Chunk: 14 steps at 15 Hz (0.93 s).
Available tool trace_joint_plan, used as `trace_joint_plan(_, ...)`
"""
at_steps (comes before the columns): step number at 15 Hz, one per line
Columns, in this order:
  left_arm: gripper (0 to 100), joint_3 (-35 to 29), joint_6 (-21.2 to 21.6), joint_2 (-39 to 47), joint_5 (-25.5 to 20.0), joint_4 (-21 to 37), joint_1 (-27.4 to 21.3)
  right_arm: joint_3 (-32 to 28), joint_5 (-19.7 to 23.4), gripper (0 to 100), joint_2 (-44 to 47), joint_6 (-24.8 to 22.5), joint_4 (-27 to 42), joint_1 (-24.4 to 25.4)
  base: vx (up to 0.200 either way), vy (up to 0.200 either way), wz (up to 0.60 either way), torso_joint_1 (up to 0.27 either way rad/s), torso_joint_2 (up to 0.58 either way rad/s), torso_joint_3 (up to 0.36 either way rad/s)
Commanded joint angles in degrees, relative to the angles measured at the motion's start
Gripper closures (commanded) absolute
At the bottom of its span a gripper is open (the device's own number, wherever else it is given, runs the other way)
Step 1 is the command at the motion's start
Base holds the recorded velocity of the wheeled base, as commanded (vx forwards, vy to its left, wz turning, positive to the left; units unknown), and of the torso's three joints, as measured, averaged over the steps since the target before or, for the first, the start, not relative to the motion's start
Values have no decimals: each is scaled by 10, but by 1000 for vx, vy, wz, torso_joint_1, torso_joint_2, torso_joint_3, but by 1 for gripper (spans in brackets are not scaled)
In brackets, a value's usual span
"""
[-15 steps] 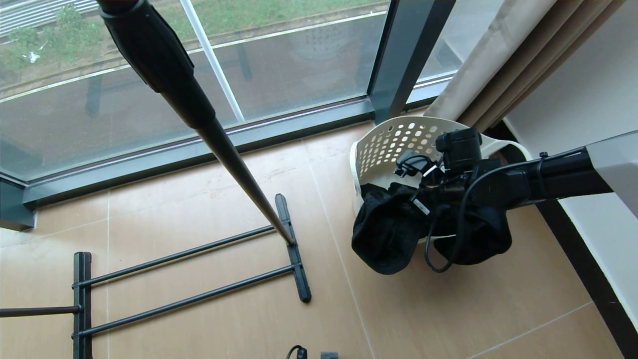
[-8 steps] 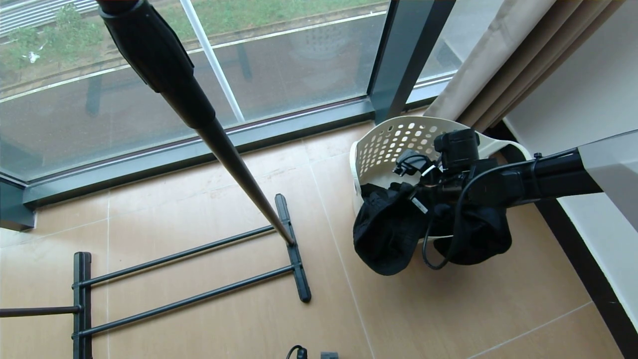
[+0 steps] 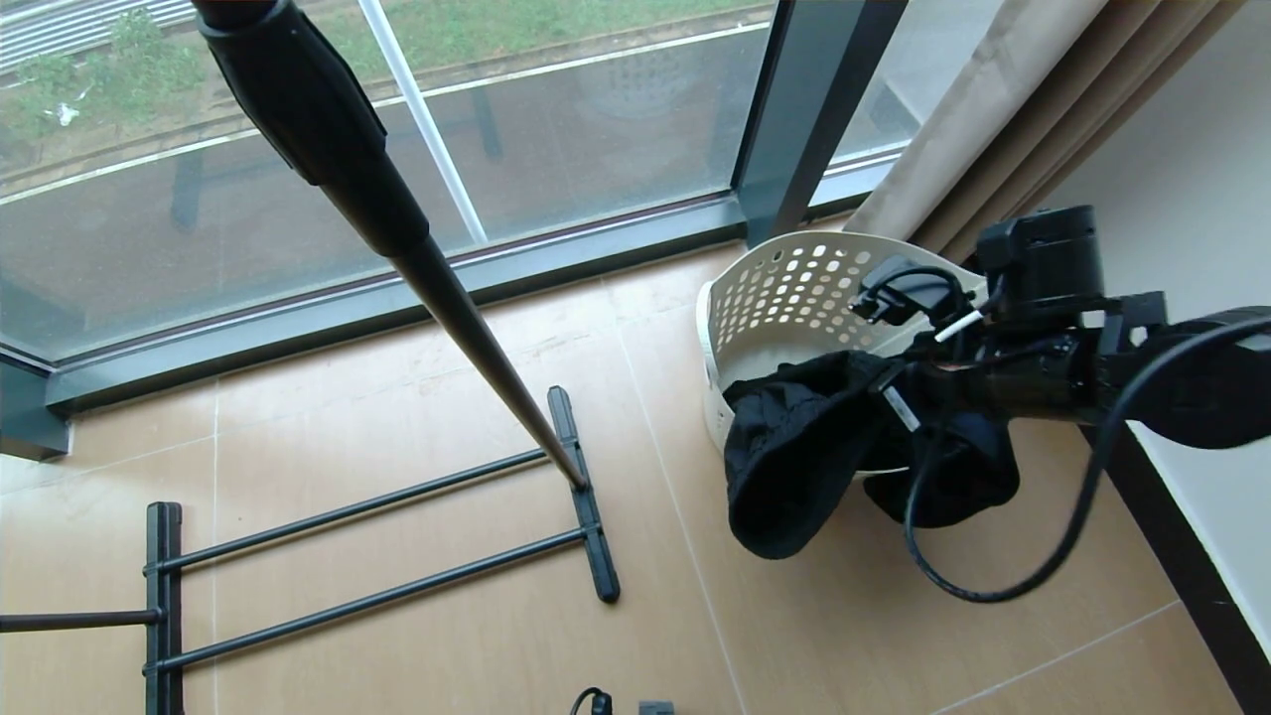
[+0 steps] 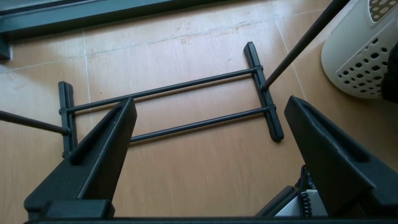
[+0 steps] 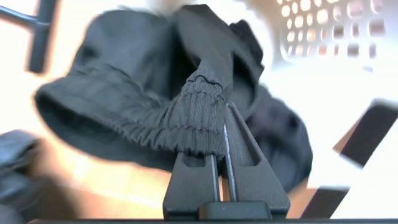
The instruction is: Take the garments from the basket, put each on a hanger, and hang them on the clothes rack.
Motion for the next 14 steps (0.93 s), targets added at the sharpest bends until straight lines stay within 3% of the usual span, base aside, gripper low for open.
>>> trace_joint_plan(1,0,0,0,1,0,0,0,144,-36,100,-179,74,-1,60,0,0,0,0,0,0)
trace_joint_plan(5,0,-1,0,1,-1,2,0,254,-39,100,-305,152,-4,110,0,0,0,-2,4,154)
trace_joint_plan(14,0,-1,0,1,-1,1,-1,251,-41,100,-293,155,-4,125,0,0,0,1,3,200)
